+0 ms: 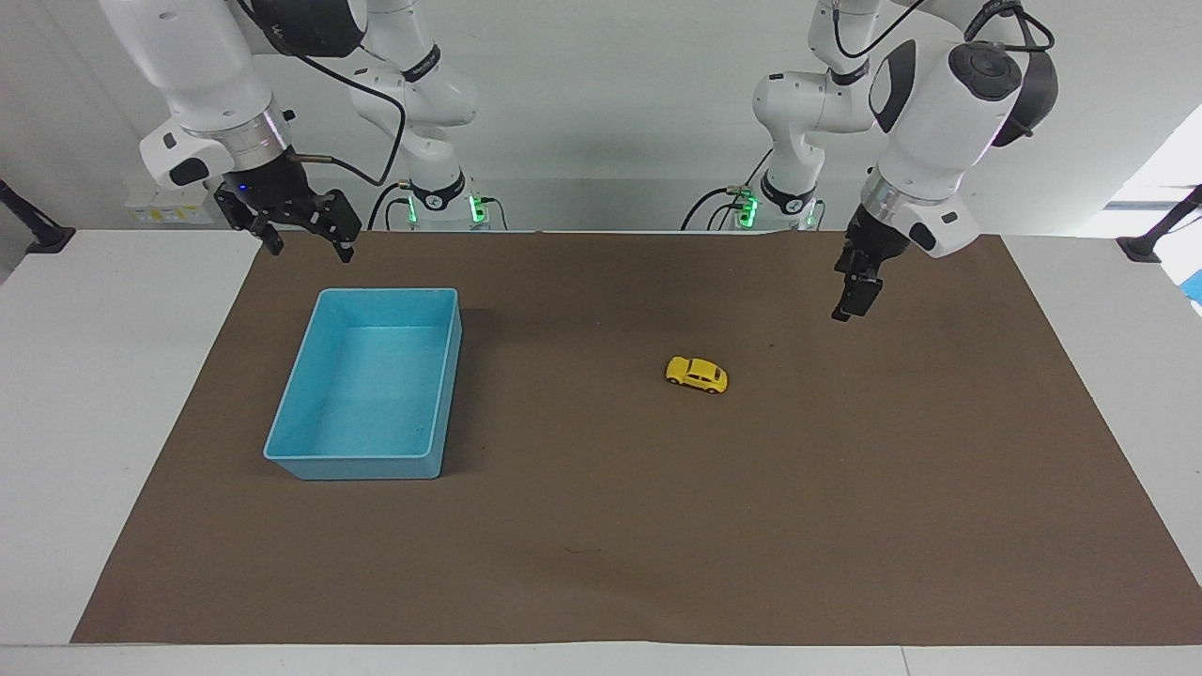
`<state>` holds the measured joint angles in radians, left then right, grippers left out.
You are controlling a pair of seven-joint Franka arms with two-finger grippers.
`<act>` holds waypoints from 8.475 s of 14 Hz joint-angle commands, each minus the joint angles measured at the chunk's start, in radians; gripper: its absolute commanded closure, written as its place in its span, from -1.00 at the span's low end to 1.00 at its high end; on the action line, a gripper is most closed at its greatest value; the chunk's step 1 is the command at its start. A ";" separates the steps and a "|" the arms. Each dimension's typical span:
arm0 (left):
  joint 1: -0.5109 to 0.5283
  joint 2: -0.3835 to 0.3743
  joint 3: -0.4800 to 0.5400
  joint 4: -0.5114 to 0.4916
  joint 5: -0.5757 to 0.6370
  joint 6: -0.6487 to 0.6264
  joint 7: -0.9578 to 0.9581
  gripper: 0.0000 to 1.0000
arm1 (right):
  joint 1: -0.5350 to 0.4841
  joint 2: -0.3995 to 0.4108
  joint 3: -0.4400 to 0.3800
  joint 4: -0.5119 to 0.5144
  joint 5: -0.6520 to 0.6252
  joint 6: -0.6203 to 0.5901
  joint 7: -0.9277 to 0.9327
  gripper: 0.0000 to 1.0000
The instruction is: Wind up and store yellow beetle car
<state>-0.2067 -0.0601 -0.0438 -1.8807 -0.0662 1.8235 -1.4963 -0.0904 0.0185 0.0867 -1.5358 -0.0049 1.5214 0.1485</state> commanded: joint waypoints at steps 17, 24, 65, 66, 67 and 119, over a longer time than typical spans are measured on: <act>-0.316 0.288 0.016 -0.265 -0.006 0.605 -0.437 -1.00 | -0.014 0.009 0.010 0.019 0.011 -0.017 -0.021 -1.00; -0.323 0.332 0.019 -0.221 0.005 0.613 -0.438 -0.89 | -0.014 0.009 0.010 0.020 0.011 -0.017 -0.021 -1.00; -0.011 0.304 0.022 -0.319 0.011 0.571 -0.346 -1.00 | -0.014 0.009 0.010 0.020 0.011 -0.017 -0.021 -1.00; -0.016 0.293 0.019 -0.292 0.011 0.530 -0.355 -1.00 | -0.014 0.009 0.010 0.020 0.011 -0.017 -0.021 -1.00; -0.025 0.287 0.018 -0.249 0.011 0.457 -0.360 -1.00 | -0.014 0.009 0.010 0.019 0.011 -0.017 -0.021 -1.00; 0.128 0.006 0.038 0.299 0.077 -0.294 1.464 -1.00 | 0.101 0.078 0.021 -0.003 0.009 0.140 0.305 -1.00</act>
<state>-0.0953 -0.0346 0.0034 -1.6056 -0.0188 1.6013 -0.0536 0.0003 0.0894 0.1057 -1.5357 -0.0020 1.6360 0.3852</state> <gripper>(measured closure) 0.000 0.000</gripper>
